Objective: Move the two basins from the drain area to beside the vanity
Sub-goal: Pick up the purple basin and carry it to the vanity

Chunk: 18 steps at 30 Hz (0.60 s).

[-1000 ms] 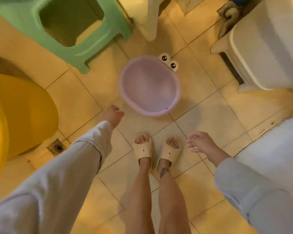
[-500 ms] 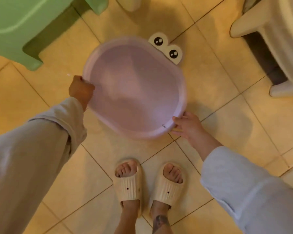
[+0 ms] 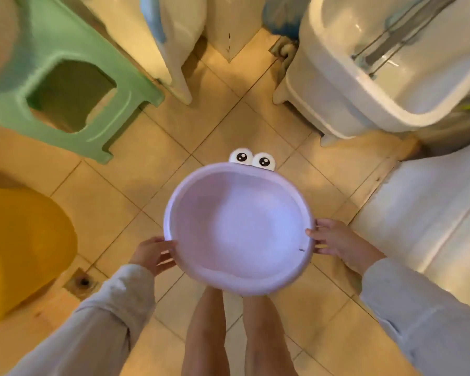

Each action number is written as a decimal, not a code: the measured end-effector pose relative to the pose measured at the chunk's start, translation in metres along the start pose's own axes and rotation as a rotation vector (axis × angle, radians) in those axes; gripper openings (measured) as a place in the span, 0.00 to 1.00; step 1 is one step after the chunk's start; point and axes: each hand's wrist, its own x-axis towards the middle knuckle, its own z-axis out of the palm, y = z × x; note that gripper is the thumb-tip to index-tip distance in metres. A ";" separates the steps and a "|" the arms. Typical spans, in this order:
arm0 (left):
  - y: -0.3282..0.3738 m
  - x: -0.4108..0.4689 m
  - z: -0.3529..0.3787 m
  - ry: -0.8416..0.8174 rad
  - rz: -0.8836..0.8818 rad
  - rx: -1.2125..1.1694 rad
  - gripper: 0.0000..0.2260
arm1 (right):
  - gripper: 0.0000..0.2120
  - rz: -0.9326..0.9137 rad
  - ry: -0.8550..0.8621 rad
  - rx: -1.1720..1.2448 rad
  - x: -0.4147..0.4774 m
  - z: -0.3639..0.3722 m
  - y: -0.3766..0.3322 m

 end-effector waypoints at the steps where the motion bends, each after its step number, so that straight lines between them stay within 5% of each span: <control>1: -0.006 -0.025 0.001 0.003 -0.012 -0.007 0.06 | 0.17 -0.004 0.012 0.021 -0.025 -0.007 0.007; 9: 0.008 -0.193 -0.003 0.020 0.119 0.006 0.10 | 0.16 -0.102 0.020 0.303 -0.190 -0.037 0.067; 18: 0.044 -0.269 -0.011 -0.068 0.357 0.149 0.10 | 0.15 -0.243 0.080 0.633 -0.267 -0.029 0.102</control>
